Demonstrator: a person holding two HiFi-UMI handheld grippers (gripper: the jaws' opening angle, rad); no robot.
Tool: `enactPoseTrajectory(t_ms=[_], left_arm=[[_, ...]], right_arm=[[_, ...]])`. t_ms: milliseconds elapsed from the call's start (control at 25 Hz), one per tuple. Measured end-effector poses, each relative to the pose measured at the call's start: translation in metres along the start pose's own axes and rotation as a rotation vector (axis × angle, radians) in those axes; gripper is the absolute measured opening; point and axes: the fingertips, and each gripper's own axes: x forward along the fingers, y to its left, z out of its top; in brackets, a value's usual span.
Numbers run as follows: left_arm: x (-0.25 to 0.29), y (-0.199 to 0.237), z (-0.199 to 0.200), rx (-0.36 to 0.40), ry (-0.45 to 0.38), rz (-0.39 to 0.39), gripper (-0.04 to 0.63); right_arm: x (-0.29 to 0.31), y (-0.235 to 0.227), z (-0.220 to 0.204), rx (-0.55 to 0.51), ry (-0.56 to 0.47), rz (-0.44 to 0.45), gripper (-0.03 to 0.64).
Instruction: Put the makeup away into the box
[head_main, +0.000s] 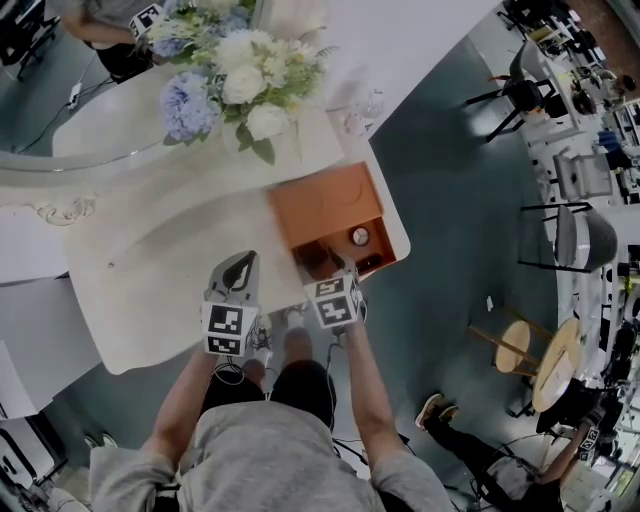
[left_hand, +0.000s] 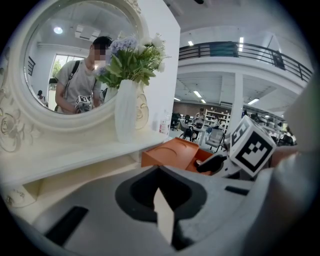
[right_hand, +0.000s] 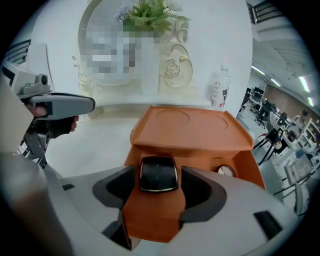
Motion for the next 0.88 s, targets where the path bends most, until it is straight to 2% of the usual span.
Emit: enactPoseTrajectory(t_ms=[160,440,880], left_arm=[[-0.005,-0.002,0.010,0.006,-0.025,0.000,0.000],[-0.020,0.000,0.028,0.037,-0.063,0.009,0.002],[-0.079,0.001,0.080,0.089,-0.185,0.035,0.000]], right_arm=[[-0.006,0.002,0.004,0.022,-0.027,0.012,0.293],[-0.027,-0.001,0.026,0.026,-0.117,-0.031,0.293],[-0.116,0.020,0.092,0.007,-0.386,-0.083,0.291]])
